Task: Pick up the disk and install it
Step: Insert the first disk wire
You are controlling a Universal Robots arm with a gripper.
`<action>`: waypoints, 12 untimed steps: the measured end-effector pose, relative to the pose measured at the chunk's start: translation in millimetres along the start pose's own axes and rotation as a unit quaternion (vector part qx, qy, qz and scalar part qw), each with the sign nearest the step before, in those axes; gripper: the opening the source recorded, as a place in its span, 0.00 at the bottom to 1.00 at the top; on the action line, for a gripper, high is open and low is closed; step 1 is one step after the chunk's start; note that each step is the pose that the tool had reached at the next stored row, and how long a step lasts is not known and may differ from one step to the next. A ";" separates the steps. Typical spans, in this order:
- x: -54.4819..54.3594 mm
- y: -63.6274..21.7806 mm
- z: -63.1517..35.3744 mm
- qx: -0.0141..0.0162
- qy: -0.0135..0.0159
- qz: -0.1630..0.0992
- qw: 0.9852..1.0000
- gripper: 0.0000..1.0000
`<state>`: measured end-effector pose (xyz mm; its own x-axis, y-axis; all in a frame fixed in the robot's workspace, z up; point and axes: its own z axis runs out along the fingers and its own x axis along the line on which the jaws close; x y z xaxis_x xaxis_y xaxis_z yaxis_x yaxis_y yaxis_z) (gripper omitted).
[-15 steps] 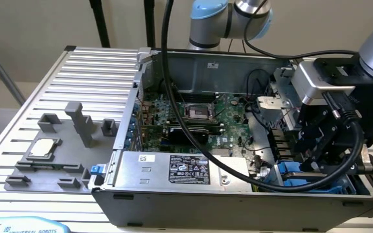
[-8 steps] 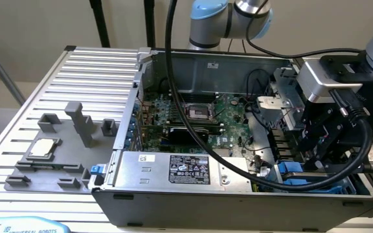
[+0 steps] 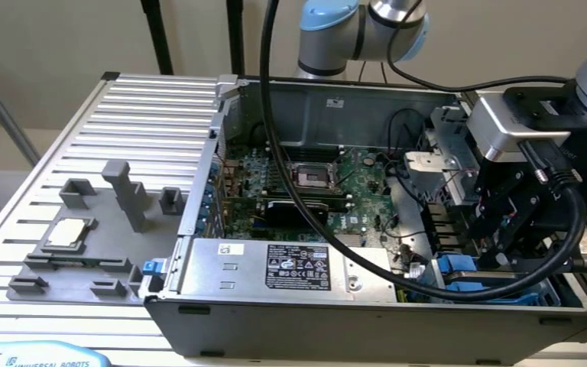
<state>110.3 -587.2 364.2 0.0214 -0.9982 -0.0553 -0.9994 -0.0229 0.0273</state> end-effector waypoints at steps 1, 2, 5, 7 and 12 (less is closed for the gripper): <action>0.0 0.0 0.0 0.000 0.000 0.000 1.000 0.40; 0.0 0.0 0.0 0.000 0.000 0.000 1.000 0.40; 0.0 -1.0 -0.6 0.000 0.000 0.000 1.000 0.40; -0.5 -4.0 -2.4 0.000 0.000 0.000 1.000 0.40; -3.5 -16.8 -15.7 0.000 0.000 0.000 1.000 0.40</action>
<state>127.5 -584.1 379.6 0.0214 -0.9983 -0.0550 -0.9994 -0.0229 0.0274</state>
